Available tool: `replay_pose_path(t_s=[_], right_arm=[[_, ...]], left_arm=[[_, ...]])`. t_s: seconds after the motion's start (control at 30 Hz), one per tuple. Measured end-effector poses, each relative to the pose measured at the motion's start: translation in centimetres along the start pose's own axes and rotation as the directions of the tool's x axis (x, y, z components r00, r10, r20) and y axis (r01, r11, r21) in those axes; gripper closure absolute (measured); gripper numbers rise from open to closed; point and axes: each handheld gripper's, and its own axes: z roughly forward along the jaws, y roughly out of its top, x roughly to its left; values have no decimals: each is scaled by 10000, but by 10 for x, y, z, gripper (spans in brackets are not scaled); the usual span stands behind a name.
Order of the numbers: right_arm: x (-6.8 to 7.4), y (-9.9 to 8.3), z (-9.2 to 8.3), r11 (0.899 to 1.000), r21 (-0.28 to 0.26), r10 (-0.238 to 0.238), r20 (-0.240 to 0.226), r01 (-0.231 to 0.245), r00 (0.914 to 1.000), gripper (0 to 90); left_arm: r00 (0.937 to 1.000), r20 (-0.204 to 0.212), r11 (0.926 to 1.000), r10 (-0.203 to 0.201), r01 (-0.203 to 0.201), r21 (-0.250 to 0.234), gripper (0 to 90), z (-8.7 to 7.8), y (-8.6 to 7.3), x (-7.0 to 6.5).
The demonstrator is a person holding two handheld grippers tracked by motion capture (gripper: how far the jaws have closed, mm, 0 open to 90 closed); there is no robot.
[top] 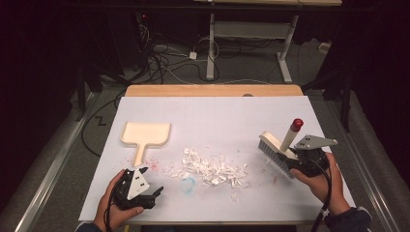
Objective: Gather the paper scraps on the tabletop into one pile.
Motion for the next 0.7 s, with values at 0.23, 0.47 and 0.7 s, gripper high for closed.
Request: replay_pose_path(t_s=[0.23,0.47,0.7], right_arm=[[-9,-8,15,9954,947,-279,1246,161,9918,679],[27,3,30,9839,1496,-1074,600,975,9924,672],[90,37,61,9779,1148,-1782,203,1748,9838,672]], left_arm=[[10000,27,9999,80,-80,91,185,1,0,-1],[9998,87,9998,158,-159,115,186,2,1,-2],[9999,108,9999,108,-109,31,186,2,2,-2]])
